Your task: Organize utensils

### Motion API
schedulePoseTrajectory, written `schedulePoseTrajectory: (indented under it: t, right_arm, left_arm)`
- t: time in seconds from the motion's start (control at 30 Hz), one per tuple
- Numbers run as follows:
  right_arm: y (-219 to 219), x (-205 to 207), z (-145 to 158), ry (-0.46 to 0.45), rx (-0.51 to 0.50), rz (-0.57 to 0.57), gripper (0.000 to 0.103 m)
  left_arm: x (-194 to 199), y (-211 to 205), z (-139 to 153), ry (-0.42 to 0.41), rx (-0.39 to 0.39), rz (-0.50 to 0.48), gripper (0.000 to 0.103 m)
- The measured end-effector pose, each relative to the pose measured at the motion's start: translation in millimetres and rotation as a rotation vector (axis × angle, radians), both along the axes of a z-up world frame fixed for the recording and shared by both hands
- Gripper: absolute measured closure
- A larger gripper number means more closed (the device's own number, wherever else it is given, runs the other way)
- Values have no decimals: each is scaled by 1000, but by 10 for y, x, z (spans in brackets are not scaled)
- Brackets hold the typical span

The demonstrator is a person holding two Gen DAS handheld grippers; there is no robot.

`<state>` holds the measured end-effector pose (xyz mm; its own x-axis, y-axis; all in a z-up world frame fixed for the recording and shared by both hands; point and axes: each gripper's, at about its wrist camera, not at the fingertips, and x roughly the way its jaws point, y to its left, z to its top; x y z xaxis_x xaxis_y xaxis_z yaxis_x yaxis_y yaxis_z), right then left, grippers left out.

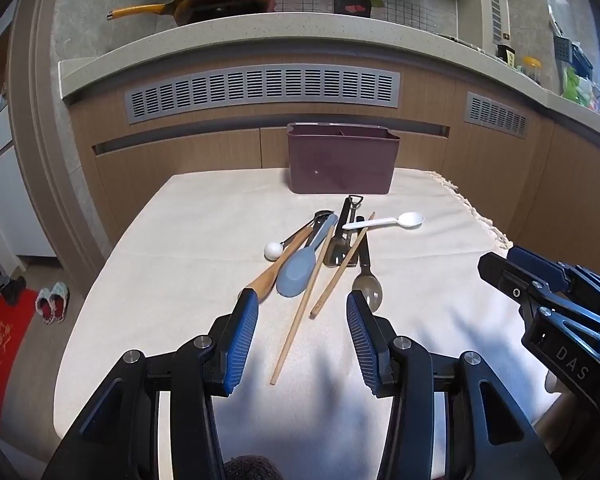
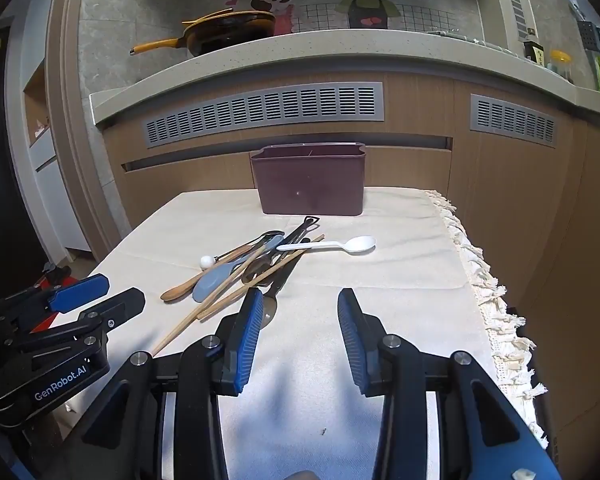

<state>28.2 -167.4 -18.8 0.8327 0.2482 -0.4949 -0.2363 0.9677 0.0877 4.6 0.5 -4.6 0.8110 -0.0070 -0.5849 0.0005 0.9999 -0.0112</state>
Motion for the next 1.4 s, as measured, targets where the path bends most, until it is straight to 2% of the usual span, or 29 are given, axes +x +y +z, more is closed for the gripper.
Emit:
schedulePoseTrajectory:
  t: [1.4]
  right_arm:
    - [-5, -2, -46, 18, -2, -2, 66]
  left_arm:
    - [-25, -8, -44, 5, -12, 0, 56]
